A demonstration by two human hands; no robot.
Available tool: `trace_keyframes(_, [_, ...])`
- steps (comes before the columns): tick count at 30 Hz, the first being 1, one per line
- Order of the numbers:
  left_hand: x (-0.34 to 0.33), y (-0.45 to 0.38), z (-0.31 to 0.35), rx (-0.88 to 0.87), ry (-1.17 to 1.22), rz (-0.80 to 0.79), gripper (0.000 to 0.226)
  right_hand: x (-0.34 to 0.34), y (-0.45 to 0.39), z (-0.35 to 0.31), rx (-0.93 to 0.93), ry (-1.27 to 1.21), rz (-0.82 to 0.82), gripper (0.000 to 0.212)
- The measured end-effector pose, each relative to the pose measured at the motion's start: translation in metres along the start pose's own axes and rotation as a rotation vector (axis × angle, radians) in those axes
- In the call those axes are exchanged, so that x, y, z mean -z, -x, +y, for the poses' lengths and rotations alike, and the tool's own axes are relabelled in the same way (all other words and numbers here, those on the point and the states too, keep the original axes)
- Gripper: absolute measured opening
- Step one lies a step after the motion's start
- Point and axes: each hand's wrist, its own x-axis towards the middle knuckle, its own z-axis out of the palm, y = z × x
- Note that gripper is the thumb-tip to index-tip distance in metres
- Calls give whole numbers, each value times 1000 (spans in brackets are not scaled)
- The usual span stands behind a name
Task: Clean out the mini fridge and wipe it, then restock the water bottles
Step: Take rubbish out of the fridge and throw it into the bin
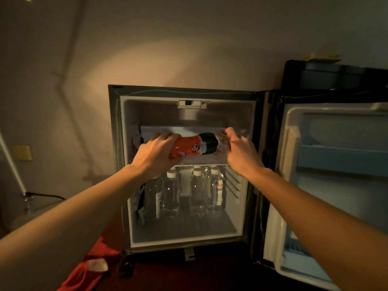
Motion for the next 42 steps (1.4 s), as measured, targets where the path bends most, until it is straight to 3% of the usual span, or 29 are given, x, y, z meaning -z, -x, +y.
trace_keyframes(5, [16,24,22,-66,48,34,68,29,37,2,32,-57,33,27])
trace_keyframes(15, [26,86,106,-225,165,-24,69,89,155,21,67,68,83,32])
trace_keyframes(25, [20,132,217,-397,309,-64,64,158,283,69,-87,112,123,49])
trace_keyframes(37, [-33,157,372,-548,403,-219,65,198,405,168,-244,220,97,33])
trace_keyframes(42, [-74,163,444,-647,490,-274,66,207,459,222,-402,227,151,27])
